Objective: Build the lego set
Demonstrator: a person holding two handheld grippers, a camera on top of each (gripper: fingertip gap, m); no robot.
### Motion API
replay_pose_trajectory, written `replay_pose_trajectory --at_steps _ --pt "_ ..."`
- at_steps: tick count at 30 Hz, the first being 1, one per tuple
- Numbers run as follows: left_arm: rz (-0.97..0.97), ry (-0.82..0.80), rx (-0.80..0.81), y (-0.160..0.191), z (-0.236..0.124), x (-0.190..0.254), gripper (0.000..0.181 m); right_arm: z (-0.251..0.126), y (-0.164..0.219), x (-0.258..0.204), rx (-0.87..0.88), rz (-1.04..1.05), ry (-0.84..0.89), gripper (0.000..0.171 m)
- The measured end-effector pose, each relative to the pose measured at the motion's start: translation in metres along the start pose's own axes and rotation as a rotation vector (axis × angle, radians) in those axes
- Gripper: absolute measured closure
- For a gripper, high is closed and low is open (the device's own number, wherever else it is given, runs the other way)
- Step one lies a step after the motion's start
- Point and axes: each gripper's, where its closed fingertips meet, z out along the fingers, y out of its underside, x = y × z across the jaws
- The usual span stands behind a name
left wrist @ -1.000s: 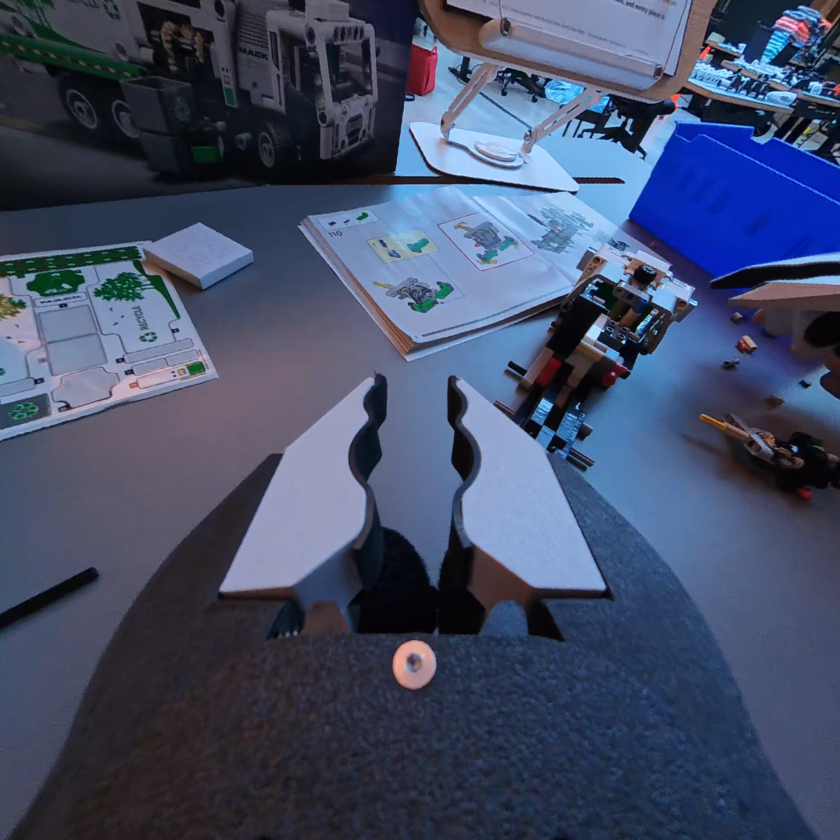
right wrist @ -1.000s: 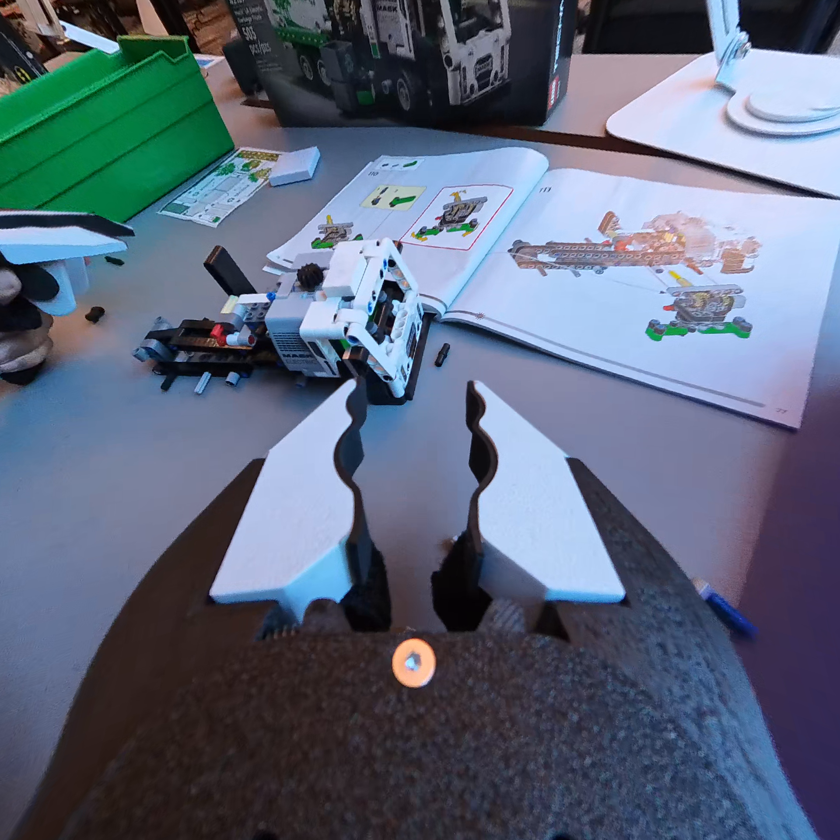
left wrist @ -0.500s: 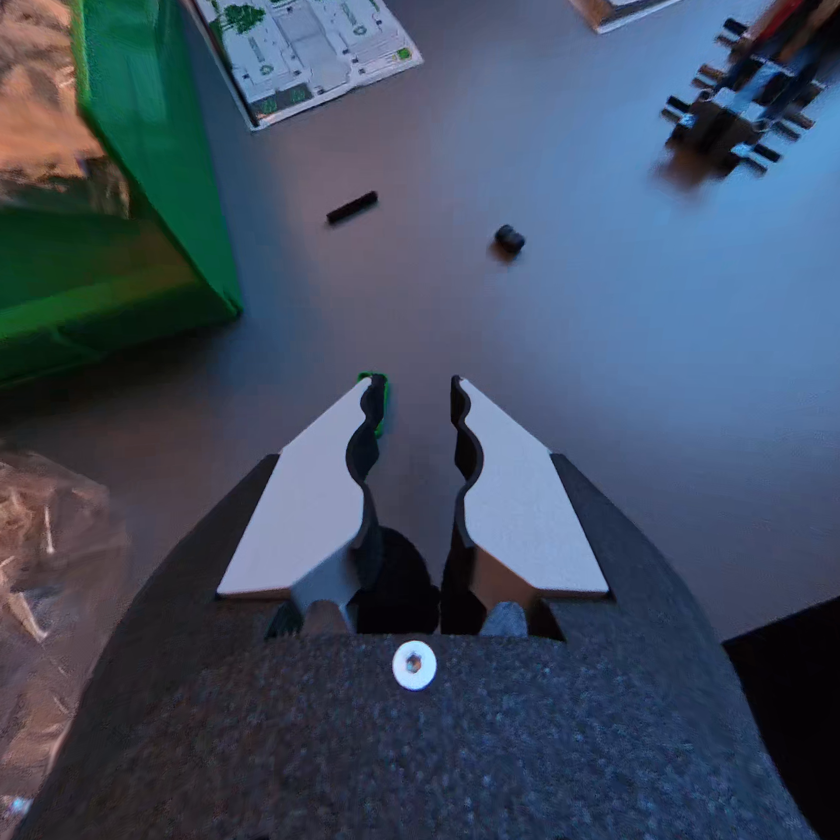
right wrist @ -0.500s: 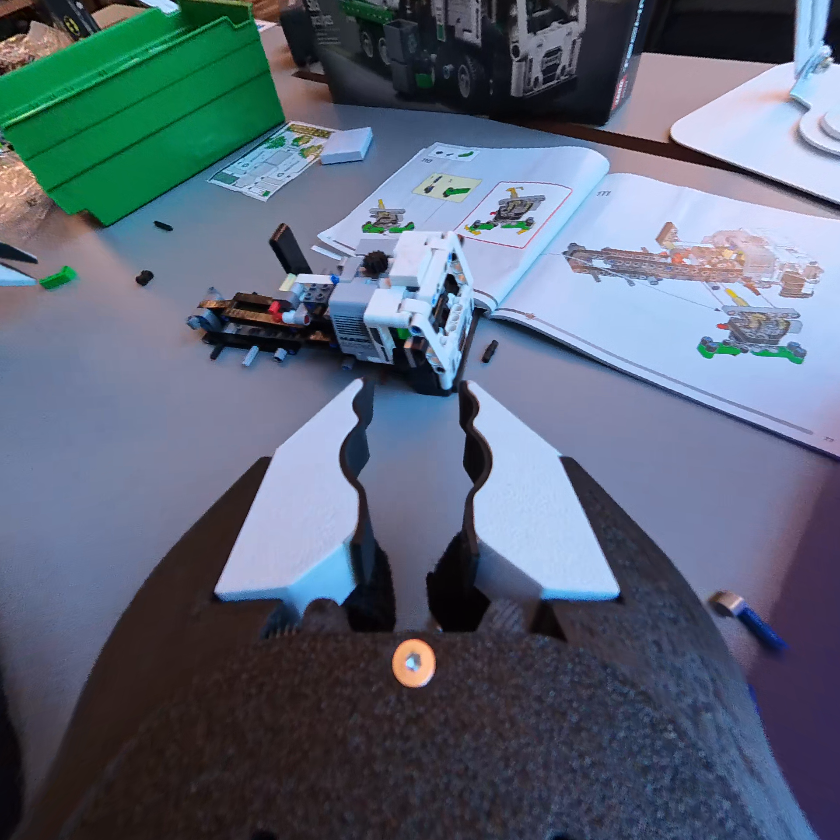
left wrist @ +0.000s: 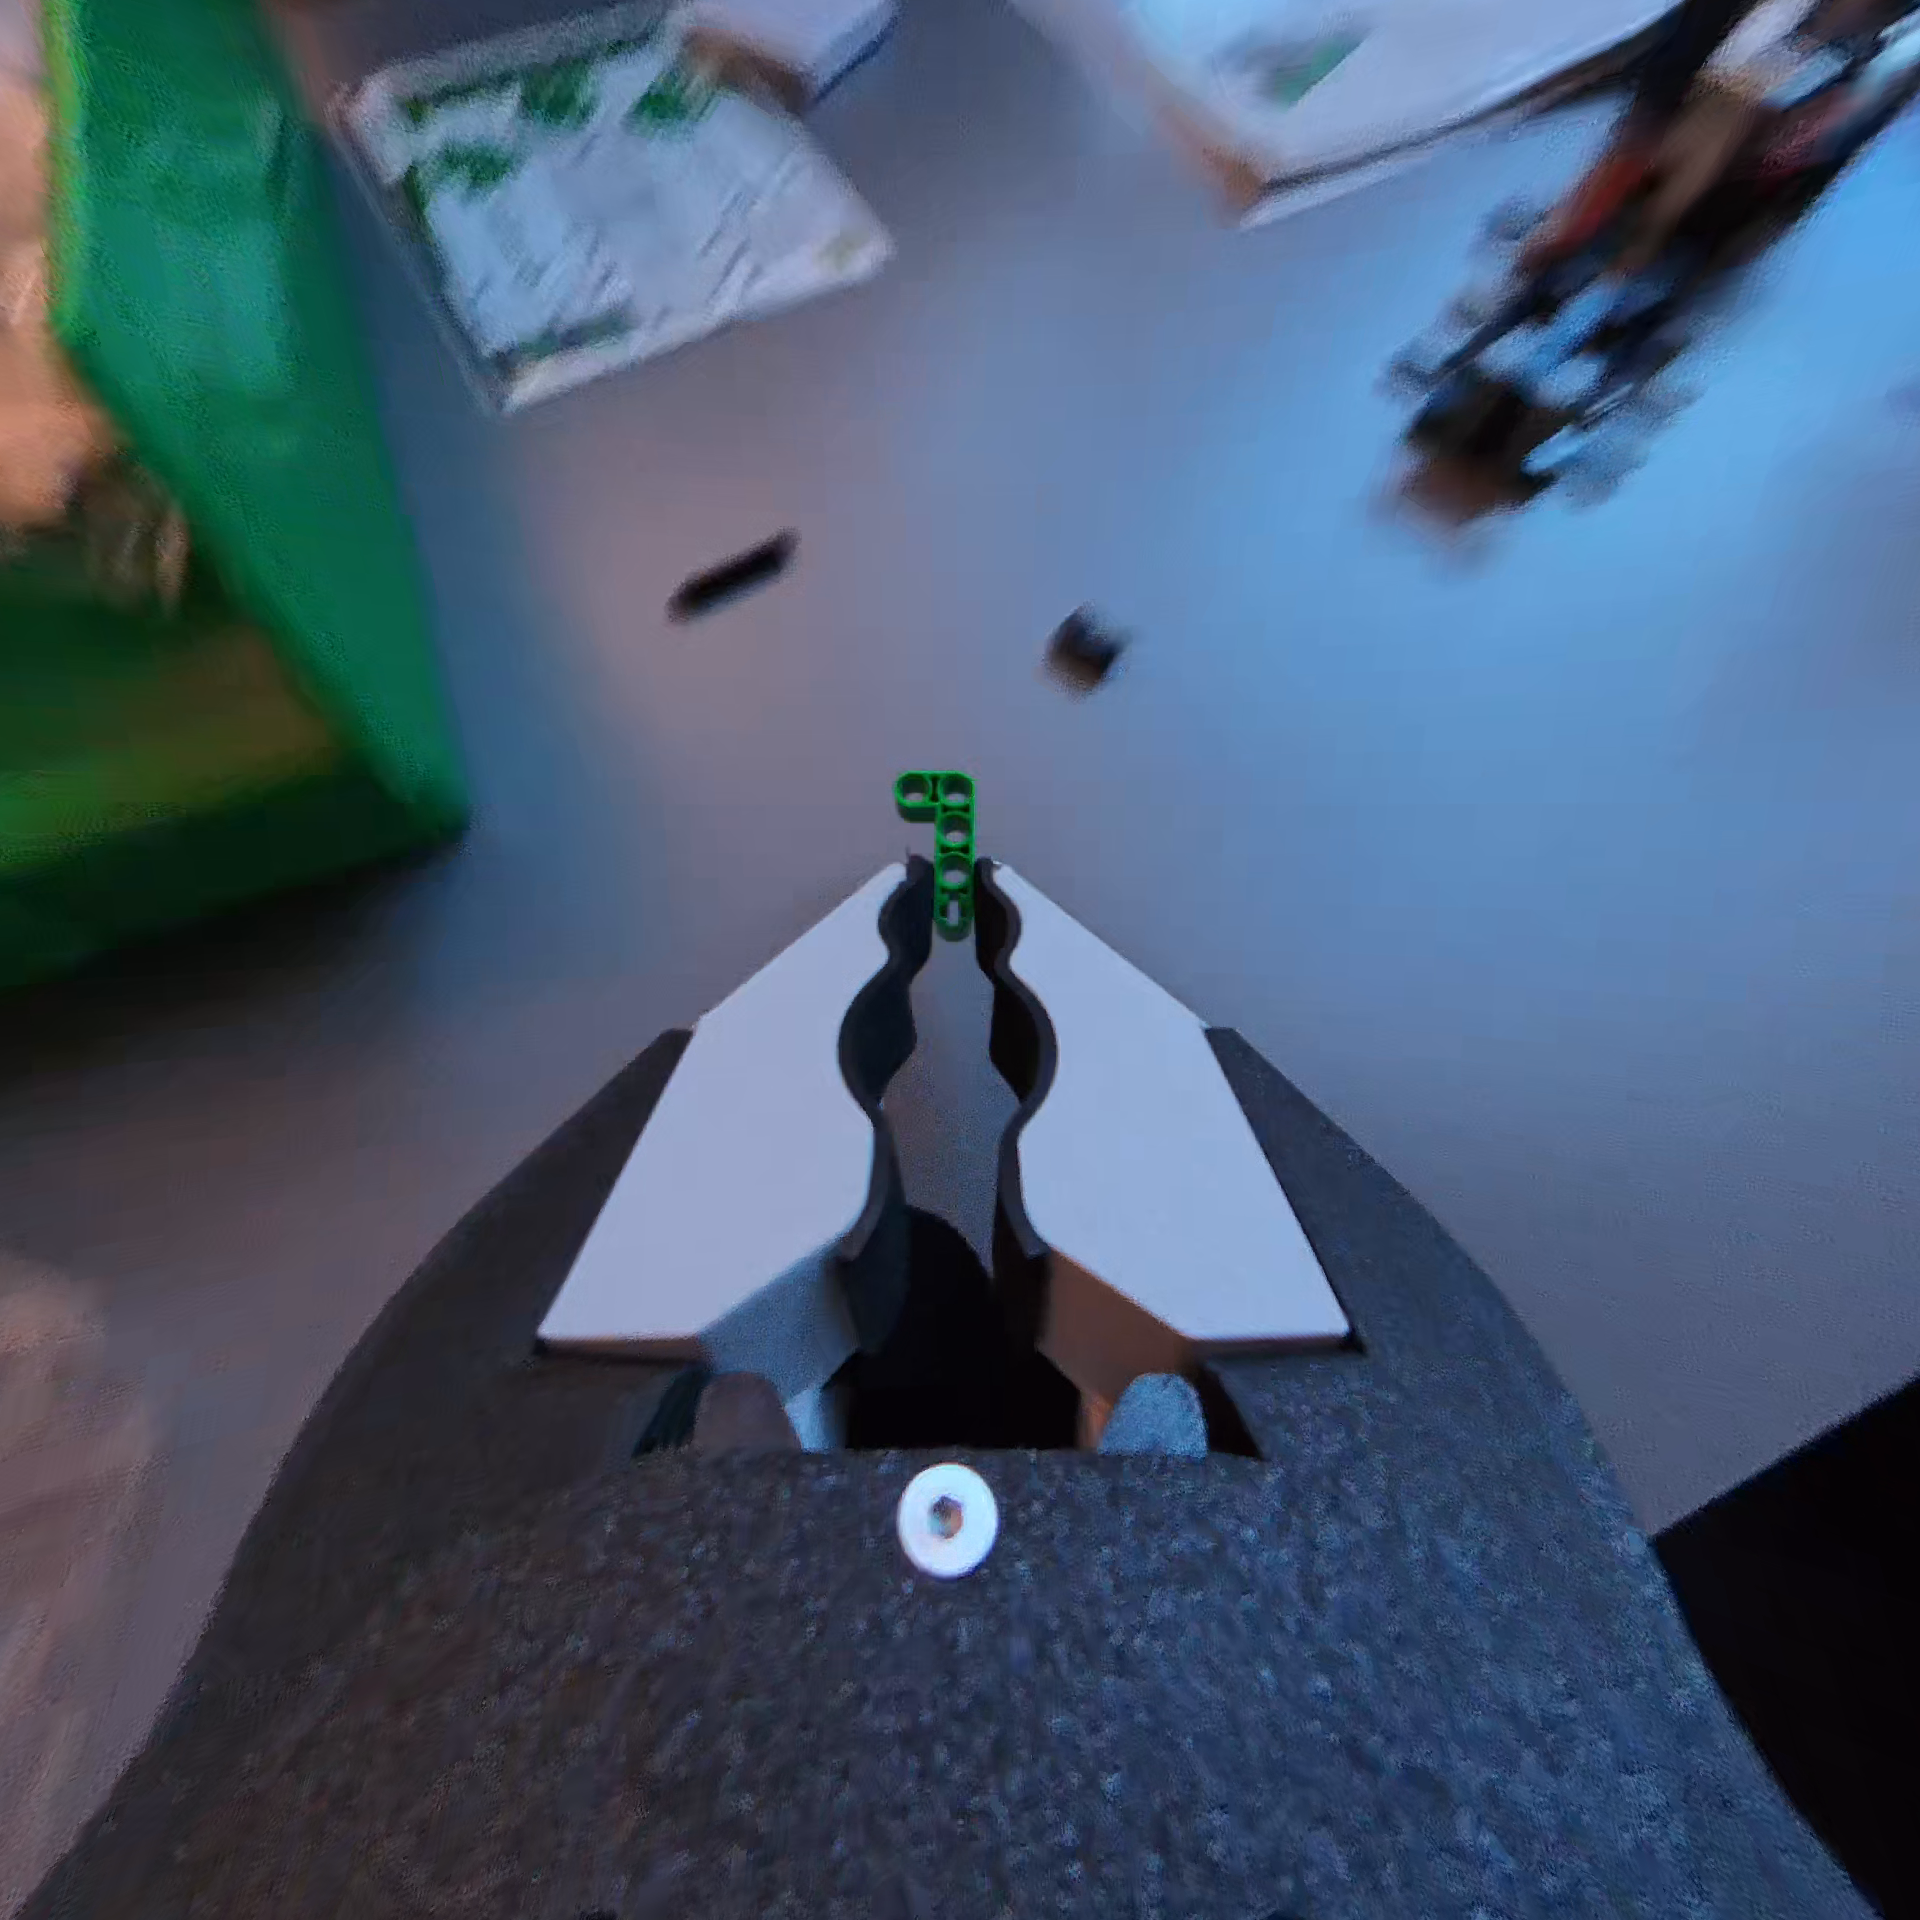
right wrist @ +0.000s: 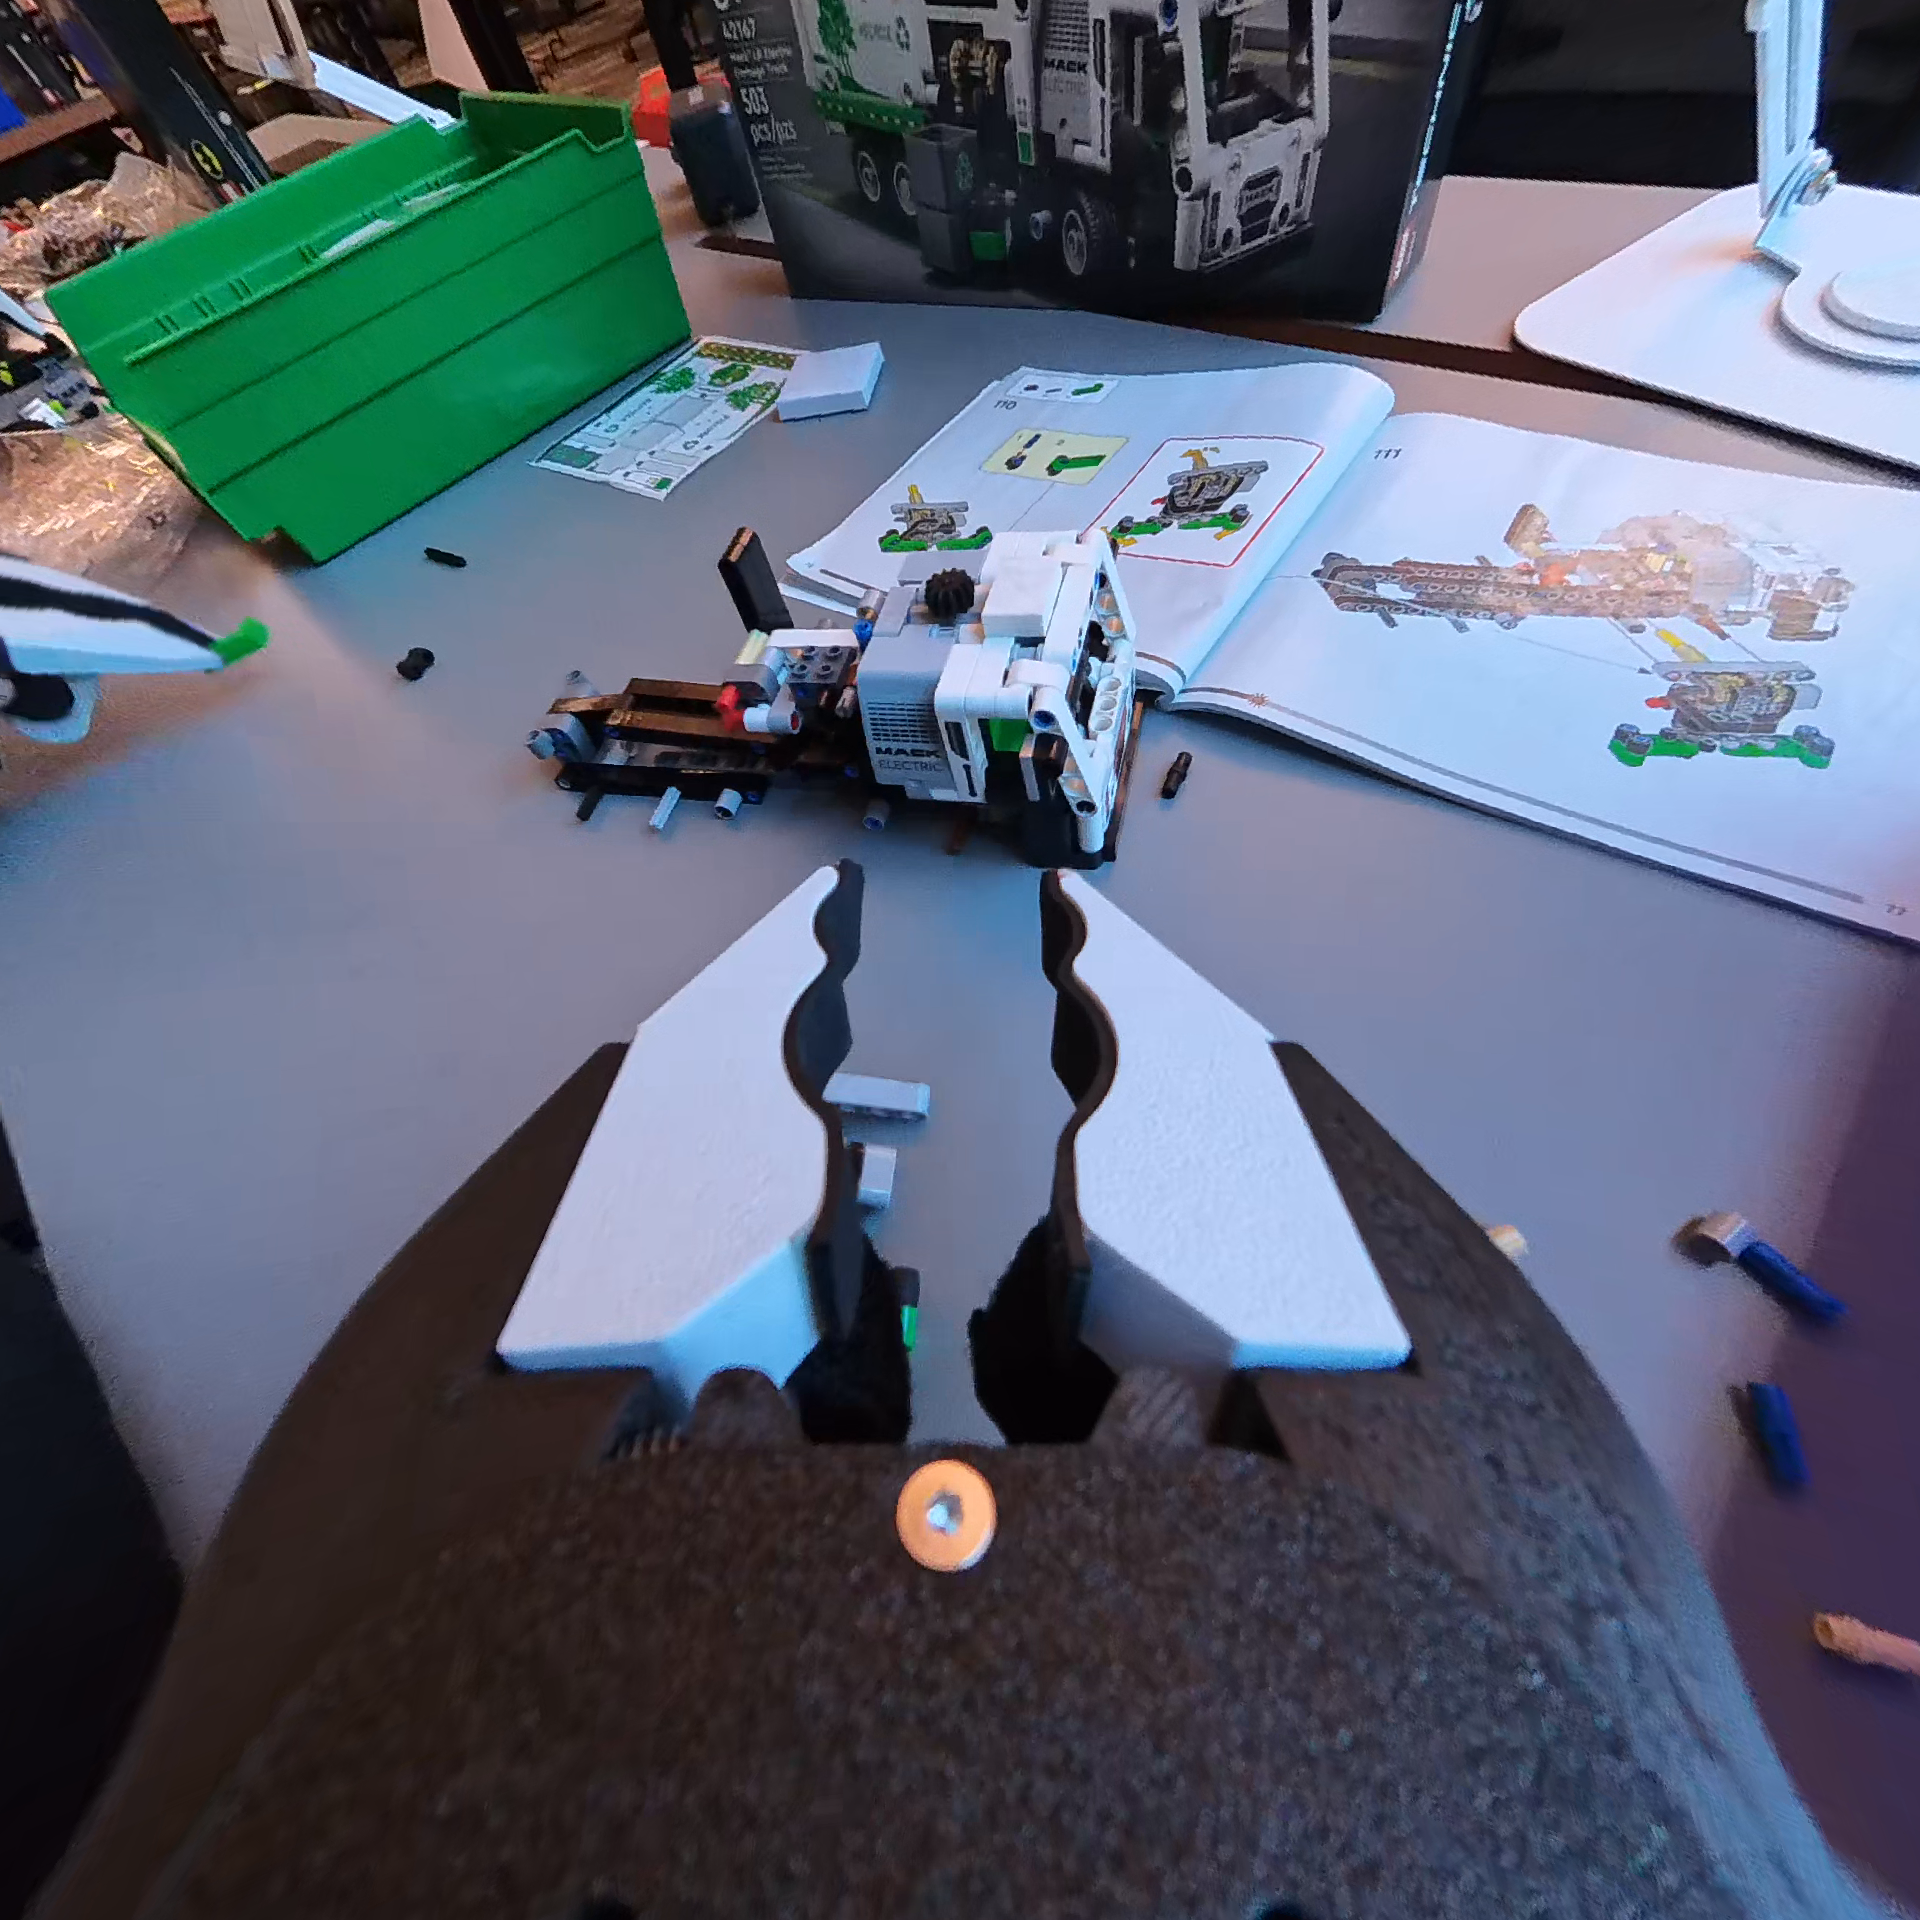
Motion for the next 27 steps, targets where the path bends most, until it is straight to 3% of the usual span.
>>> replay_pose_trajectory --at_steps 1,6,9,13,22,27 --pt "0.028 0.056 0.048 -0.018 0.003 0.018 0.176 -0.002 0.0 0.0 -0.002 0.0 0.003 0.137" --pt "0.218 0.303 0.133 -0.077 0.028 0.13 0.176 -0.012 0.004 0.005 0.001 -0.01 0.045 0.137" --pt "0.246 0.463 0.124 -0.085 0.041 0.194 0.176 -0.022 0.008 0.009 0.016 0.01 0.068 0.138" --pt "0.312 0.56 0.005 -0.066 0.074 0.256 0.176 -0.038 0.02 0.022 0.002 0.031 0.108 0.139" --pt "0.407 0.596 -0.089 -0.052 0.099 0.299 0.176 -0.094 0.079 0.09 -0.207 -0.02 0.47 0.14" --pt "0.421 0.607 -0.111 -0.051 0.1 0.306 0.175 -0.087 0.079 0.114 -0.165 0.019 0.545 0.143"
